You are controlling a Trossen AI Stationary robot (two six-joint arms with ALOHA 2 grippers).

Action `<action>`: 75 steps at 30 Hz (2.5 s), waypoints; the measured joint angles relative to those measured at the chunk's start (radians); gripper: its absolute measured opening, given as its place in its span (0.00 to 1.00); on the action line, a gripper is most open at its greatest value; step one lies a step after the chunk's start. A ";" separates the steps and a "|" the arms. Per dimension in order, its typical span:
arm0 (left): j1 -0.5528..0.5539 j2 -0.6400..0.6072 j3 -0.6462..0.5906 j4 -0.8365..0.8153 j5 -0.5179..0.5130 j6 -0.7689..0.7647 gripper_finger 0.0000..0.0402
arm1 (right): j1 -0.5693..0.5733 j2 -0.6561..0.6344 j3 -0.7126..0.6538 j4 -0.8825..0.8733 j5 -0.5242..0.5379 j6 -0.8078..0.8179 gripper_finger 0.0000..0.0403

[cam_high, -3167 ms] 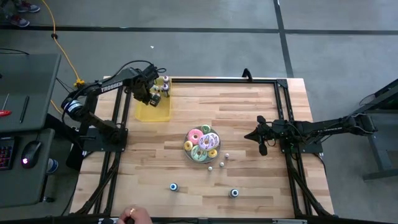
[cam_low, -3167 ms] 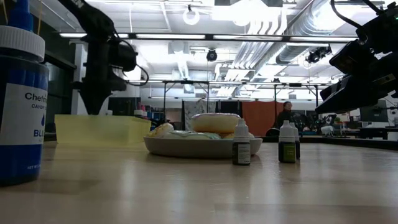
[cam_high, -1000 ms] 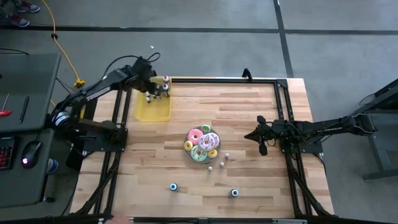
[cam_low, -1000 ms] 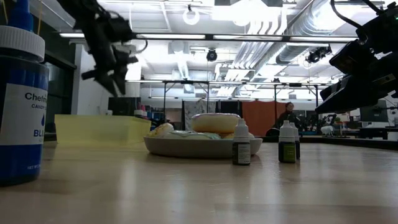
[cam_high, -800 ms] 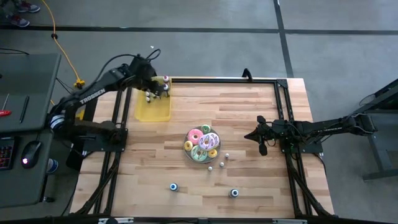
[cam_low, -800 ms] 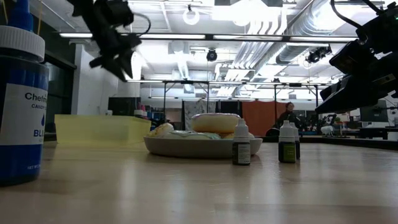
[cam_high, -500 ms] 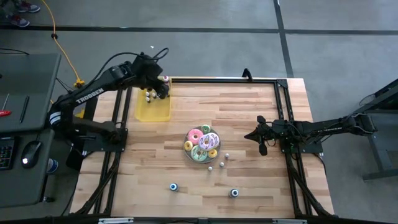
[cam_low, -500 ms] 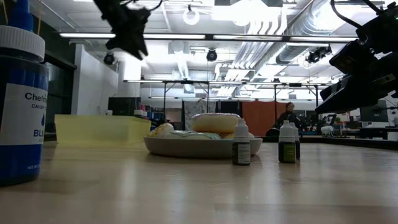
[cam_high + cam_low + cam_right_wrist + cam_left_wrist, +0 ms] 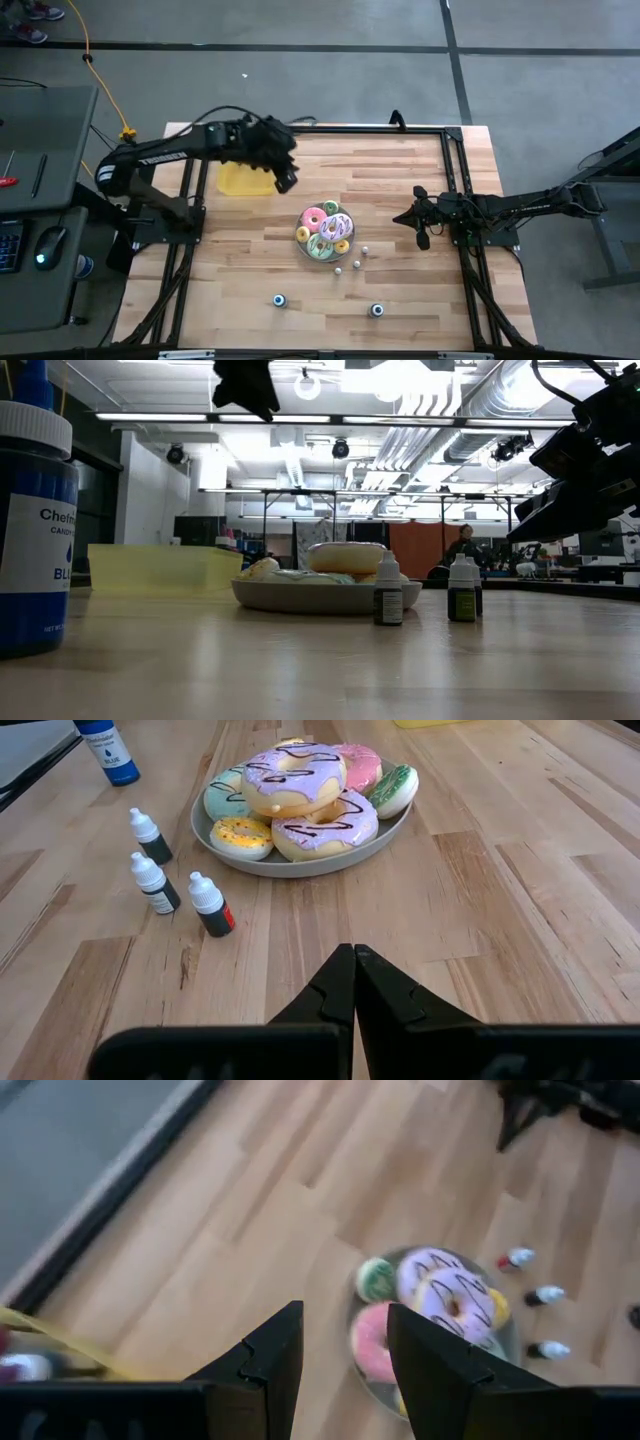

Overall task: Pick & Place food coloring
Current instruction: Put the small black food coloring bottle into the yellow bin

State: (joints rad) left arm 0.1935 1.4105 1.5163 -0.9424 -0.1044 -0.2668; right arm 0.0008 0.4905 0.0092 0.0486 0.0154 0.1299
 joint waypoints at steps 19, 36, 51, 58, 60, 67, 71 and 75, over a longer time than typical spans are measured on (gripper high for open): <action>-0.323 0.384 0.266 -0.134 0.124 -0.500 0.36 | 0.000 0.001 0.000 -0.001 0.000 0.000 0.00; -0.447 0.714 0.582 -0.257 0.123 -0.463 0.36 | 0.000 0.000 0.000 -0.004 0.000 0.000 0.00; -0.469 0.818 0.568 -0.171 0.093 0.075 0.36 | 0.000 0.000 0.000 -0.005 0.000 0.000 0.00; -0.469 0.818 0.508 -0.144 0.105 0.396 0.36 | 0.000 0.000 0.000 0.000 0.000 0.000 0.00; -0.469 0.818 0.494 -0.118 0.134 0.490 0.36 | 0.000 0.000 0.000 0.000 0.000 0.000 0.00; -0.469 0.818 0.482 -0.045 0.142 0.741 0.36 | 0.000 0.000 0.000 0.000 0.000 0.000 0.00; -0.469 0.818 0.482 -0.034 0.129 0.857 0.36 | 0.000 0.000 0.000 0.000 0.000 0.000 0.00; -0.468 0.835 0.483 -0.036 0.147 0.915 0.36 | 0.000 0.000 0.000 0.000 0.000 0.000 0.00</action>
State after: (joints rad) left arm -0.2749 2.2458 1.9993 -0.9789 0.0426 0.6485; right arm 0.0010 0.4904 0.0090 0.0486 0.0154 0.1299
